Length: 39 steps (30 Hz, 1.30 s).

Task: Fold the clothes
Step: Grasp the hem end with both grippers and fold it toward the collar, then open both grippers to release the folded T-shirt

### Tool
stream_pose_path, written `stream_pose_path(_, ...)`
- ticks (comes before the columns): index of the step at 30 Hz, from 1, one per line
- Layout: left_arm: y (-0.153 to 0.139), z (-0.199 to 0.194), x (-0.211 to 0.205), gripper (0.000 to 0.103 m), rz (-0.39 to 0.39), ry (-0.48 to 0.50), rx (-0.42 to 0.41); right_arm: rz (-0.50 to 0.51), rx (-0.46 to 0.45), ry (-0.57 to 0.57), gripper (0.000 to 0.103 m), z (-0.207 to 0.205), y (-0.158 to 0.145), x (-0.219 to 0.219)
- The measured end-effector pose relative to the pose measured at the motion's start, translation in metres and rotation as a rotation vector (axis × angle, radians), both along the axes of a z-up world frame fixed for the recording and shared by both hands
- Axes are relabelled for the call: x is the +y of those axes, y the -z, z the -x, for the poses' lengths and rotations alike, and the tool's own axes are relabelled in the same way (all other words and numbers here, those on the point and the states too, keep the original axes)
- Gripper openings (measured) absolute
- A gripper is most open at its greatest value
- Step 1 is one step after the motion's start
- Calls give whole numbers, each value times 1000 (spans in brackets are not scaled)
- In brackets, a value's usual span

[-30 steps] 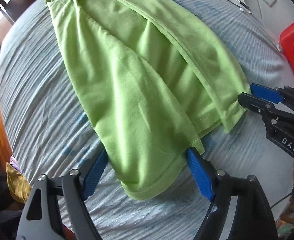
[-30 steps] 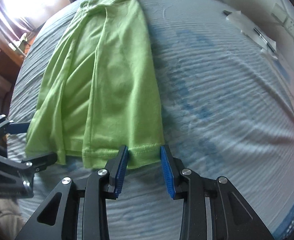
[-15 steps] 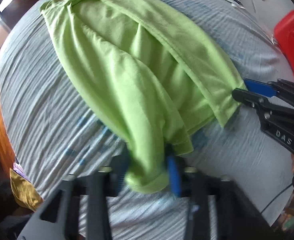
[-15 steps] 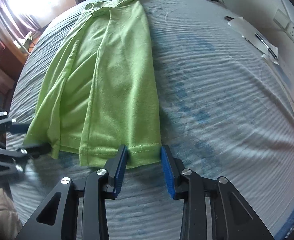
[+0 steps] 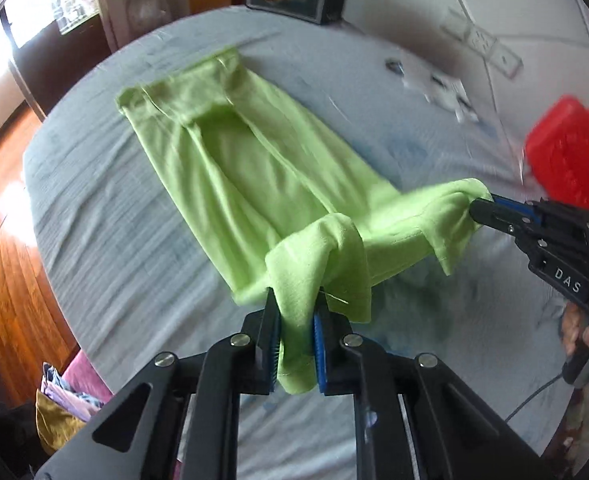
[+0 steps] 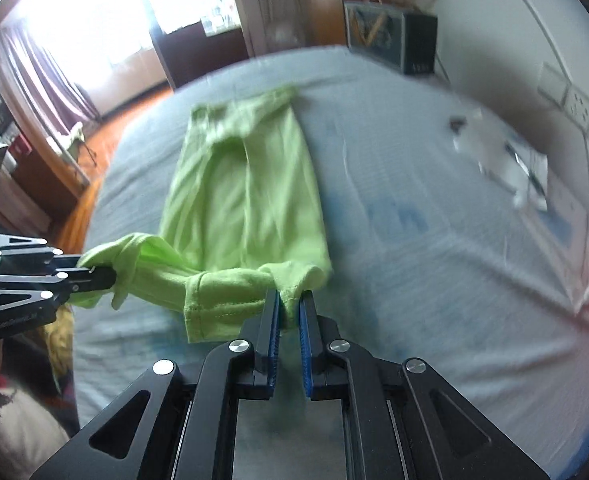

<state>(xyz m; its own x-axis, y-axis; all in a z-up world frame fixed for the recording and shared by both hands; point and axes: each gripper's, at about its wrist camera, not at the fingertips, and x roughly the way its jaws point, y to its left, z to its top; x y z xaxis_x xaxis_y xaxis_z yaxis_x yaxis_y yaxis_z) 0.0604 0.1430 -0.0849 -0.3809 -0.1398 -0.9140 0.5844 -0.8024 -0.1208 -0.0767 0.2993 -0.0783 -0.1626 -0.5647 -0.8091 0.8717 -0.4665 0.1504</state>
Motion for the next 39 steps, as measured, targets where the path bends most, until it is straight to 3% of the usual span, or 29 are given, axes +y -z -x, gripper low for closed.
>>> stream_pose_path(5,-8,21,-70,14,0,-19,23,60,17,-4,9,25,-22,-68)
stream_pose_path(11,5,53,-188,14,-42,-14,29,73,-4,2,9,75,-26,-174)
stream_pose_path(17,23,75,-258,14,-37,-26,-2,32,-44,-6,9,133,-4,-295)
stream_pose_path(22,37,91,-305,14,-25,-36,-32,-35,-107,-6,10,173,30,-361)
stream_pose_path(23,39,95,-315,16,-23,-38,-38,-36,-126,2,11,178,35,-368)
stream_pose_path(25,45,101,-334,38,-18,-42,-50,-33,-167,22,15,188,44,-380)
stream_pose_path(27,51,108,-353,83,-13,-46,-62,-26,-187,44,27,193,46,-379)
stream_pose_path(28,53,111,-362,88,-11,-48,-68,-23,-195,55,27,195,47,-377)
stream_pose_path(34,60,99,-329,89,-46,29,-94,-34,-213,107,27,173,37,-327)
stream_pose_path(39,64,87,-295,89,-79,99,-115,-127,-244,189,27,133,48,-268)
